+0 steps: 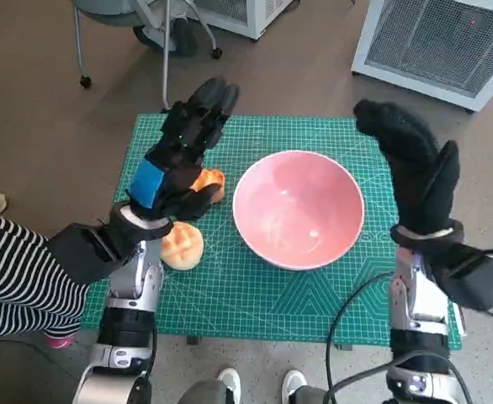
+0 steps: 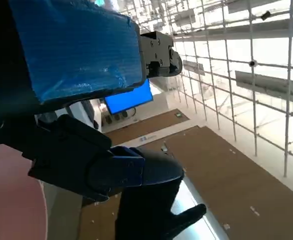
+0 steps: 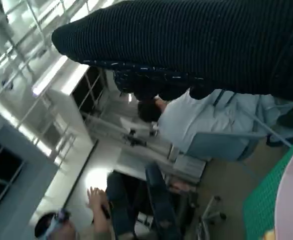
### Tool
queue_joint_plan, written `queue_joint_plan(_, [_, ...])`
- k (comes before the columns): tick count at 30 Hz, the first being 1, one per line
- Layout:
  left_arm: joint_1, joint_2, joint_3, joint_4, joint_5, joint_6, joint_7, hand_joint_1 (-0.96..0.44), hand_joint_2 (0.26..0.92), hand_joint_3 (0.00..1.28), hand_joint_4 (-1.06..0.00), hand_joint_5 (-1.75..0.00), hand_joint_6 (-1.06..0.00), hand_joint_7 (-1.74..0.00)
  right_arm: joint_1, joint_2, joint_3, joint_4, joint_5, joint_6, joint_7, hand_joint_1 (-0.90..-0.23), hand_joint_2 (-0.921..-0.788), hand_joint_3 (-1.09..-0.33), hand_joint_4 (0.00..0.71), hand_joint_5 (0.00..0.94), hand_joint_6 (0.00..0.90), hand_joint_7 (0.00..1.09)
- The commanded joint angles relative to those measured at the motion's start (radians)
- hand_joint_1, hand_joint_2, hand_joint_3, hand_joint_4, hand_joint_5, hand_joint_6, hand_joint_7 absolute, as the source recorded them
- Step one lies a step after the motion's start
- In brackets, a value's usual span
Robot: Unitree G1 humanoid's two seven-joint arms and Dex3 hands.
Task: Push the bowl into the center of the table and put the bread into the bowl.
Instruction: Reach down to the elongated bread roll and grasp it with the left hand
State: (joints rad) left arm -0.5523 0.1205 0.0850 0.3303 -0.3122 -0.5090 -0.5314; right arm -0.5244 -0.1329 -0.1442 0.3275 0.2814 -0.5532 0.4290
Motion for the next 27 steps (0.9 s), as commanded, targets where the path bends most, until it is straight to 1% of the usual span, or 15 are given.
queue_joint_plan(1, [-0.016,0.022,-0.006,-0.024,0.021,-0.004,-0.007,-0.67,0.921,0.39,-0.08,0.00,0.00,-0.38,0.032,-0.012,0.015,-0.021,-0.007,0.028,0.009,-0.785,-0.921,-0.638,0.169,0.007,0.185,0.26])
queue_joint_plan(10, [-0.033,0.062,0.000,-0.012,0.029,-0.018,-0.029,-0.67,0.921,0.34,-0.08,0.00,0.00,-0.41,0.033,-0.020,0.025,-0.043,-0.011,0.050,0.002,-0.790,-0.921,-0.628,0.187,0.013,0.164,0.27])
queue_joint_plan(14, [-0.047,0.102,0.008,-0.001,0.050,-0.024,-0.037,-0.66,0.921,0.32,-0.08,0.00,0.00,-0.40,0.033,-0.022,0.027,-0.045,-0.011,0.055,0.002,-0.788,-0.921,-0.628,0.195,0.015,0.166,0.28])
queue_joint_plan(16, [-0.061,0.132,0.012,0.013,0.080,-0.031,-0.030,-0.65,0.921,0.30,-0.08,0.00,0.00,-0.40,0.032,-0.023,0.027,-0.044,-0.010,0.056,0.001,-0.788,-0.921,-0.628,0.196,0.015,0.166,0.28])
queue_joint_plan(18, [-0.081,0.186,0.010,0.030,0.167,-0.038,0.004,-0.65,0.921,0.27,-0.08,-0.01,0.00,-0.41,0.031,-0.023,0.026,-0.043,-0.008,0.057,0.002,-0.788,-0.921,-0.628,0.197,0.015,0.165,0.28])
queue_joint_plan(20, [-0.097,0.249,-0.001,0.030,0.271,-0.011,0.040,-0.63,0.921,0.21,-0.09,-0.01,0.00,-0.42,0.031,-0.024,0.024,-0.041,-0.005,0.058,0.003,-0.788,-0.921,-0.628,0.198,0.015,0.164,0.29])
queue_joint_plan(21, [-0.104,0.286,-0.012,0.016,0.327,0.035,0.048,-0.63,0.921,0.19,-0.10,-0.01,0.00,-0.42,0.030,-0.024,0.023,-0.039,-0.004,0.058,0.003,-0.788,-0.921,-0.628,0.199,0.015,0.164,0.29])
queue_joint_plan(22, [-0.108,0.312,-0.019,0.006,0.365,0.067,0.055,-0.61,0.912,0.15,-0.10,-0.01,0.00,-0.42,0.029,-0.024,0.023,-0.037,-0.004,0.058,0.004,-0.788,-0.921,-0.628,0.199,0.015,0.163,0.29])
queue_joint_plan(23, [-0.116,0.349,-0.034,-0.020,0.415,0.139,0.048,-0.61,0.908,0.13,-0.10,-0.01,0.00,-0.41,0.028,-0.025,0.021,-0.036,-0.002,0.059,0.004,-0.788,-0.921,-0.627,0.199,0.015,0.163,0.29])
queue_joint_plan(25, [-0.131,0.400,-0.057,-0.055,0.487,0.246,0.034,-0.55,0.867,0.06,-0.10,0.00,-0.02,-0.37,0.026,-0.025,0.019,-0.033,0.002,0.060,0.004,-0.788,-0.921,-0.627,0.200,0.014,0.161,0.30])
queue_joint_plan(26, [-0.138,0.417,-0.066,-0.067,0.511,0.285,0.027,-0.53,0.854,0.05,-0.10,0.00,-0.04,-0.35,0.025,-0.025,0.018,-0.032,0.004,0.060,0.005,-0.788,-0.921,-0.626,0.200,0.014,0.162,0.30])
queue_joint_plan(27, [-0.141,0.424,-0.072,-0.075,0.523,0.308,0.025,-0.49,0.835,0.03,-0.09,0.00,-0.07,-0.29,0.025,-0.025,0.017,-0.031,0.005,0.060,0.005,-0.788,-0.921,-0.626,0.200,0.013,0.162,0.30])
